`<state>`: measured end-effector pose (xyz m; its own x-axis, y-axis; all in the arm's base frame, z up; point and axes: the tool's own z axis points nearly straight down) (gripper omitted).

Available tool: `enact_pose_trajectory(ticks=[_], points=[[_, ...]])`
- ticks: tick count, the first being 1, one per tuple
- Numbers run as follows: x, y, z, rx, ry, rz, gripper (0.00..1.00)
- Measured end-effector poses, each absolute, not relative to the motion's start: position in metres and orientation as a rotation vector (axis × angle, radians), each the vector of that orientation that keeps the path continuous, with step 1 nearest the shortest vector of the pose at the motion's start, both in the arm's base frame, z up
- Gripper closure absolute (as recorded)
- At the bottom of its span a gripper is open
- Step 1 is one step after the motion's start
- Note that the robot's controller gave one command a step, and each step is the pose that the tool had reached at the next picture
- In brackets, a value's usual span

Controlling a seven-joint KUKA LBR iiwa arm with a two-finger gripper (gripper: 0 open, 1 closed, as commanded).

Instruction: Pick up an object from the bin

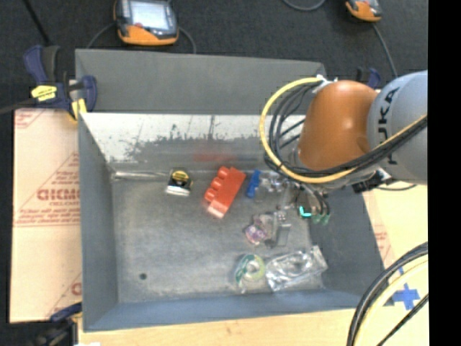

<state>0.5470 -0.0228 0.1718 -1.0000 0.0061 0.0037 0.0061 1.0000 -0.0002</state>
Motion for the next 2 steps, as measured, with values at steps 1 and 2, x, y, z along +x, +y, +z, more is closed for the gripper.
enact_pose_trajectory(ticks=[1, 2], points=[[0.5755, -0.0719, 0.0692, 0.442, -3.112, 0.004, 0.00], [0.5771, -0.0723, 0.0707, 0.440, -3.116, 0.005, 0.00]])
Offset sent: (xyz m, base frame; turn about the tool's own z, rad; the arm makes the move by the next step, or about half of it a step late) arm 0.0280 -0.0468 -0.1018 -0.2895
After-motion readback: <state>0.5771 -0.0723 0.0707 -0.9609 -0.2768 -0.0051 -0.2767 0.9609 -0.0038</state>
